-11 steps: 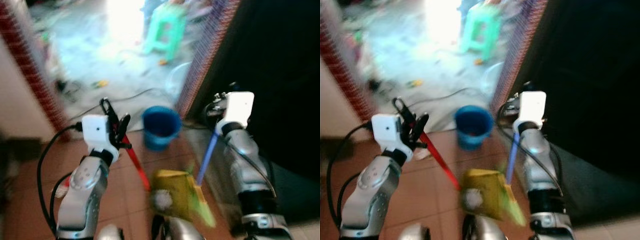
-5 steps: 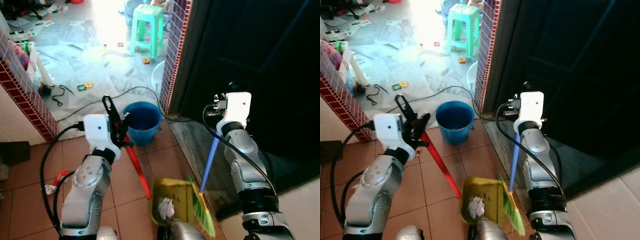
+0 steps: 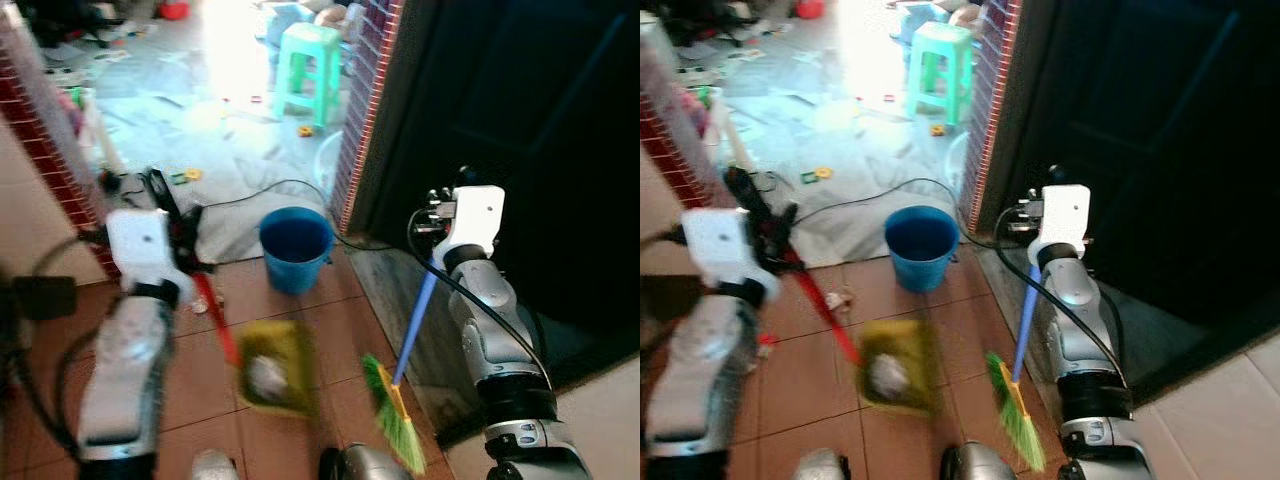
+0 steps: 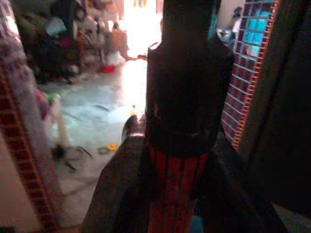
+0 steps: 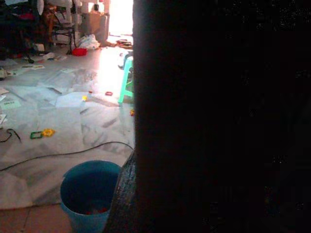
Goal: Sweep floor
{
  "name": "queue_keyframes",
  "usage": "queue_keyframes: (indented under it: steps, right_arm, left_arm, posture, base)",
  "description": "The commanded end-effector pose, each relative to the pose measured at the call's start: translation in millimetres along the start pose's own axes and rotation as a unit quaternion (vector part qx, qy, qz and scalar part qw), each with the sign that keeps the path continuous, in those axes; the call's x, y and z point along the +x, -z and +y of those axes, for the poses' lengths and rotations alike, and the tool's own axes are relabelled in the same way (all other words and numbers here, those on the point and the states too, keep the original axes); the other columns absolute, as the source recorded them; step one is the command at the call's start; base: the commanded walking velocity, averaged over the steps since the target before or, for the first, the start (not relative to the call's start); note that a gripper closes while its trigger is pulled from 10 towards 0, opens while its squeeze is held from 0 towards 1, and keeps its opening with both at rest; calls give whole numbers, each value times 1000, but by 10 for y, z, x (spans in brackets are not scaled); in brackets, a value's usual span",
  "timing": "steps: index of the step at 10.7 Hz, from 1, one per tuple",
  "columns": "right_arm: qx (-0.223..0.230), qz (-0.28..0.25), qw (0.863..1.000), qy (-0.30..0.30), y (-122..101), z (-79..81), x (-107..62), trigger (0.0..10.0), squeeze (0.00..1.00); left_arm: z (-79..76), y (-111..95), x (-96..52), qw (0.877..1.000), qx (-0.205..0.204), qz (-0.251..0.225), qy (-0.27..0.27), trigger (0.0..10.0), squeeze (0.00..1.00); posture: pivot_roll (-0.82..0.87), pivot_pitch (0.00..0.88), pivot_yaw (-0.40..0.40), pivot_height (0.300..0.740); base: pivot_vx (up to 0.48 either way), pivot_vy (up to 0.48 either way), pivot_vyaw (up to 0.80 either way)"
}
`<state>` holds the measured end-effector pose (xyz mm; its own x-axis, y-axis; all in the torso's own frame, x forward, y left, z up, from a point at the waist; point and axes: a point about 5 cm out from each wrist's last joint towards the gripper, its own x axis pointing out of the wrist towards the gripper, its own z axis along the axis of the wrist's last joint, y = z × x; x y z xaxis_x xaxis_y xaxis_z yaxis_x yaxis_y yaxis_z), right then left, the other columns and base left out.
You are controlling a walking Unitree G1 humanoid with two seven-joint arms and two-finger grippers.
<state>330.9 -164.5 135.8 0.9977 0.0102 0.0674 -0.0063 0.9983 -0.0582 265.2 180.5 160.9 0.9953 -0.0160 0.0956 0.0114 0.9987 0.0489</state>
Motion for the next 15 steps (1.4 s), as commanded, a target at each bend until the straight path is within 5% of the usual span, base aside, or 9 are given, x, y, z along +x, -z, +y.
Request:
queue_keyframes:
  steps: [1,8,11,15]
  right_arm:
    - [1,-29,1000,7,-109,-10,50,10000,0]
    - [11,-27,1000,-11,20,222,162,10000,0]
    - [3,-28,1000,-11,32,149,160,10000,0]
    - [1,-20,1000,-12,85,143,117,10000,0]
  left_arm:
    - [-76,-128,44,999,9,-36,22,10000,0]
    - [138,-112,66,999,-6,-31,-29,10000,0]
    - [51,-108,50,999,-19,-34,-29,10000,0]
    - [36,-348,118,996,-34,-72,-36,10000,0]
  posture:
    - [43,30,-55,740]
    - [153,10,-68,740]
    - [139,12,-89,740]
    - [123,27,-96,740]
  base:
    - [0,0,0]
    - [0,0,0]
    - [0,0,0]
    - [0,0,0]
